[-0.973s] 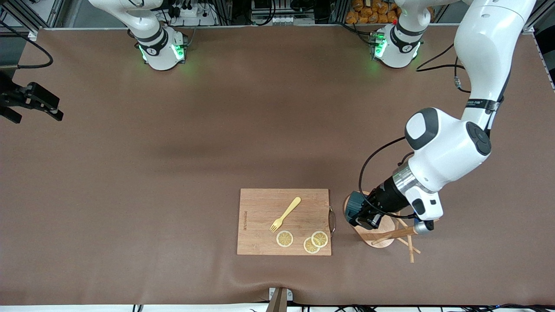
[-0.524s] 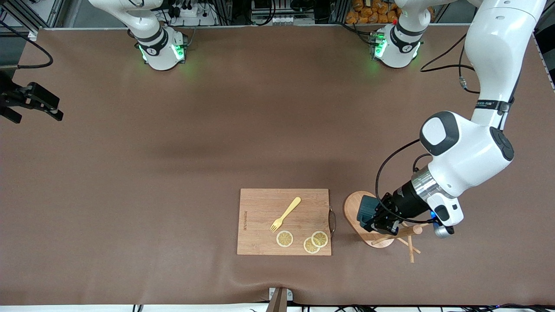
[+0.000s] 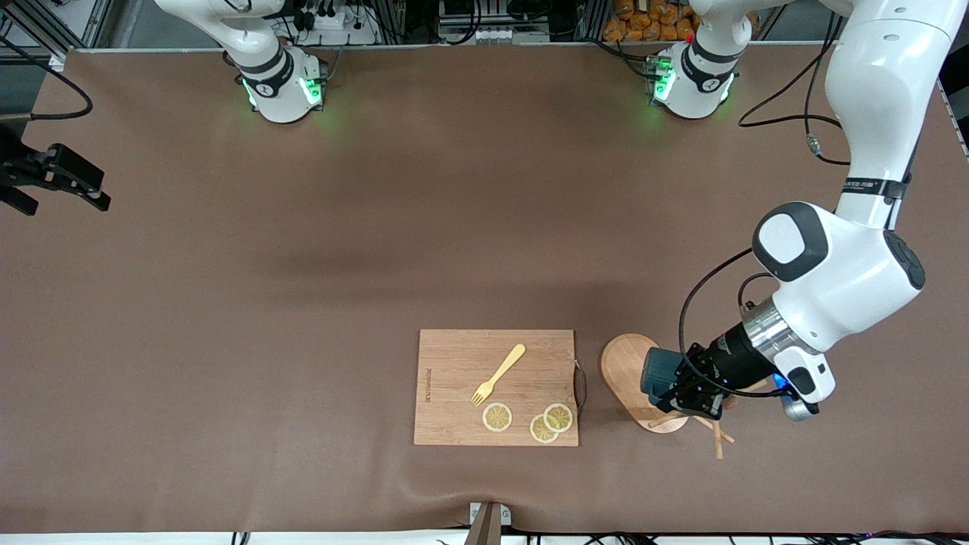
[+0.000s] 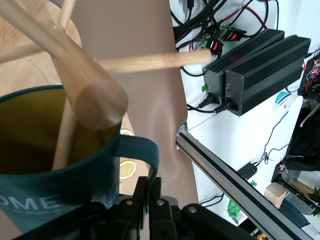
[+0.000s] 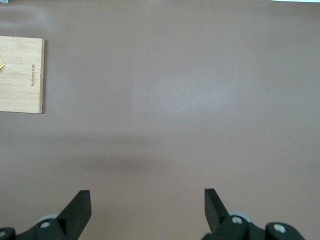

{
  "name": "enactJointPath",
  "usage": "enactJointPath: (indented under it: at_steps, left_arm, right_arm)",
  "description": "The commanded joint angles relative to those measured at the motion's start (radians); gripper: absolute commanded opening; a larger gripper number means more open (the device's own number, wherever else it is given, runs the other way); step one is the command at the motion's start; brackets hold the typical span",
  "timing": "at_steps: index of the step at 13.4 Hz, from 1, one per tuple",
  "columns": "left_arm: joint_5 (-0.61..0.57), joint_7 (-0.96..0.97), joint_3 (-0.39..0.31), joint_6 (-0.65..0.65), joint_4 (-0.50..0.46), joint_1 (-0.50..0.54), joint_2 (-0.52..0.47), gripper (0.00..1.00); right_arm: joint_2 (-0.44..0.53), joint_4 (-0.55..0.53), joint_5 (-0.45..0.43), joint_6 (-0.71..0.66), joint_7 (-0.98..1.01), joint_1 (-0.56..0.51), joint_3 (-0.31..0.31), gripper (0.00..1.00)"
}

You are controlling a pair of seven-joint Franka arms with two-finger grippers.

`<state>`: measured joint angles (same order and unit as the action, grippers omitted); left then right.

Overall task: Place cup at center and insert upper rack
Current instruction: 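Hook the mug handle onto a mug-tree peg with the left gripper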

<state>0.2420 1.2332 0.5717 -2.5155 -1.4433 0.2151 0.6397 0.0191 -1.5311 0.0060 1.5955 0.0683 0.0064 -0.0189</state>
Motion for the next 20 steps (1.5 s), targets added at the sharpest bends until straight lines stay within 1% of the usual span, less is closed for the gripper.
enactJointPath:
  at_steps: [1,6,7,8,9,14,18,20]
  left_arm:
    - [0.026,-0.031,0.011,0.001,-0.003,0.018,0.002,0.00]
    - [0.029,-0.026,0.011,0.001,-0.003,0.024,0.003,0.00]
    - [0.055,-0.024,0.011,0.001,-0.003,0.039,0.005,0.29]
    - [0.089,-0.027,0.011,0.001,-0.003,0.047,0.005,0.98]
    - [0.086,-0.035,0.011,0.001,-0.003,0.047,-0.001,1.00]
    - [0.080,-0.057,0.011,0.003,-0.003,0.041,-0.012,1.00]
    - [0.060,-0.052,0.011,0.015,-0.020,0.046,-0.075,1.00]
    - [0.059,-0.050,0.011,0.033,-0.016,0.049,-0.078,1.00]
  right_arm:
    - [0.002,0.005,-0.004,-0.006,-0.005,0.009,-0.006,1.00]
    - [0.002,0.005,-0.004,-0.005,-0.004,0.007,-0.006,1.00]
    - [0.002,0.005,-0.004,-0.005,-0.005,0.007,-0.006,1.00]
    - [0.002,0.005,-0.004,-0.005,-0.005,0.009,-0.006,1.00]
    - [0.002,0.005,-0.004,-0.005,-0.004,0.007,-0.006,1.00]
    - [0.002,0.005,-0.004,-0.003,-0.004,0.009,-0.006,1.00]
    - [0.002,0.005,-0.006,-0.002,-0.002,0.010,-0.006,1.00]
    - [0.002,0.005,-0.008,-0.005,-0.002,0.009,-0.007,1.00]
